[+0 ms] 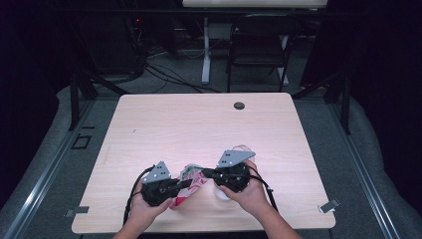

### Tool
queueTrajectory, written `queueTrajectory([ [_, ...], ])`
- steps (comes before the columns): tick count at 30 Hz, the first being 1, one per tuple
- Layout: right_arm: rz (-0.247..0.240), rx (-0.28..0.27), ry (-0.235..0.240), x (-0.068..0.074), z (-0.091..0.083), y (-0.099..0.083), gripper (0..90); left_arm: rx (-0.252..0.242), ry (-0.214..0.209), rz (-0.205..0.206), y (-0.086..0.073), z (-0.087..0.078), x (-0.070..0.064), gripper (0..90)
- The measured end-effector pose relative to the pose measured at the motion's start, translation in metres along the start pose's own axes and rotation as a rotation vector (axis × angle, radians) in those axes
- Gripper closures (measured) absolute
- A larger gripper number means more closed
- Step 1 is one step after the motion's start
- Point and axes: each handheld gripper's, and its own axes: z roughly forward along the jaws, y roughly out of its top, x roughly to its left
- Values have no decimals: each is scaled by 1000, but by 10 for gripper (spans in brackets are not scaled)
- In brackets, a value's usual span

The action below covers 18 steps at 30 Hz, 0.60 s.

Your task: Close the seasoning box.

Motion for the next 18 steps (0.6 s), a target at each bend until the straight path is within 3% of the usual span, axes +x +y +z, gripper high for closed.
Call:
queueTrajectory([
  [4, 8, 3, 0, 0, -1, 0, 900, -10, -1, -4, -1, -1, -1, 865],
  [7, 12, 9, 5, 0, -1, 1, 900, -25, 4, -4, -1, -1, -3, 780],
  [8, 18, 7, 7, 0, -1, 2, 900, -27, 17, 11, -1, -2, -4, 710],
  [11, 20, 3, 8, 1, -1, 3, 900, -27, 75, 66, -4, -5, -6, 656],
  [12, 18, 0, 9, 2, -2, 4, 900, -48, 115, 69, -8, -7, -6, 576],
  [14, 22, -10, 9, 4, -1, 5, 900, -55, 139, 67, -10, -8, -6, 493],
  [18, 20, -15, 6, 5, -1, 7, 900, -57, 174, 8, -21, -8, -4, 463],
])
